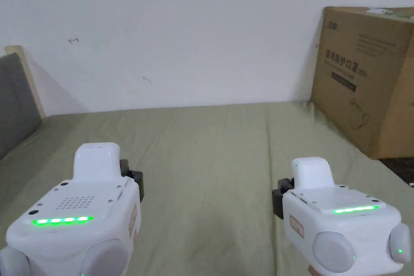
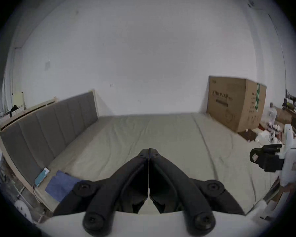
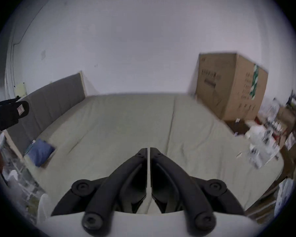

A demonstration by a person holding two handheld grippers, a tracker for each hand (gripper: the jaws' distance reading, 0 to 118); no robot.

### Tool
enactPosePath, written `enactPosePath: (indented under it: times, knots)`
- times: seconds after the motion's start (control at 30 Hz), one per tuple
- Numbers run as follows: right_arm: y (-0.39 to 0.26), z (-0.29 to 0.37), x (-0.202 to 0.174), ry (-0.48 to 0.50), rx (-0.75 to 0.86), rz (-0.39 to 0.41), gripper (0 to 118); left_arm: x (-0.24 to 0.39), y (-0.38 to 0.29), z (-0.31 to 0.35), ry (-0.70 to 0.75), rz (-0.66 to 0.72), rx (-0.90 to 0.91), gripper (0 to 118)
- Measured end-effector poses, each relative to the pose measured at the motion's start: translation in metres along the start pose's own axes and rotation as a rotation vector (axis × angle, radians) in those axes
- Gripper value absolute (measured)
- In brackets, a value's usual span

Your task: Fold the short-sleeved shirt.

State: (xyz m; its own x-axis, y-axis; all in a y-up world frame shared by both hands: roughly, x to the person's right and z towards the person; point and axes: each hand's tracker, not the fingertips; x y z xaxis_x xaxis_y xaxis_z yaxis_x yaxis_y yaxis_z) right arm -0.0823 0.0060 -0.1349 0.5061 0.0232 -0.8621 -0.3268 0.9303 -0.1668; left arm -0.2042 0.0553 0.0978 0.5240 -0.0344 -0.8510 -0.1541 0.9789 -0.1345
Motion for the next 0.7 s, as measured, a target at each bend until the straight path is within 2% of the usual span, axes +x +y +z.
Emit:
enactPosePath:
  times: [0.07, 0.23, 0.37, 0.53, 0.7]
  knots:
    - [0.014, 0.012, -0.007, -0.055, 0.098, 0.027, 2, 0.01, 0.009, 0.005, 0.017, 0.0, 0.049, 0]
    - [0.03, 0.036, -0.017, -0.069, 0.253, 0.013, 2, 0.021, 0.017, 0.012, -0.02, -0.017, 0.086, 0]
    - [0.035, 0.042, -0.022, -0.065, 0.268, 0.022, 3, 0.022, 0.018, 0.017, -0.031, 0.004, 0.083, 0]
    - [0.038, 0.045, -0.024, -0.049, 0.271, -0.004, 3, 0.021, 0.015, 0.023, -0.035, -0.008, 0.102, 0]
    - [0.04, 0.049, -0.03, -0.06, 0.284, 0.023, 3, 0.022, 0.017, 0.023, -0.035, -0.008, 0.106, 0]
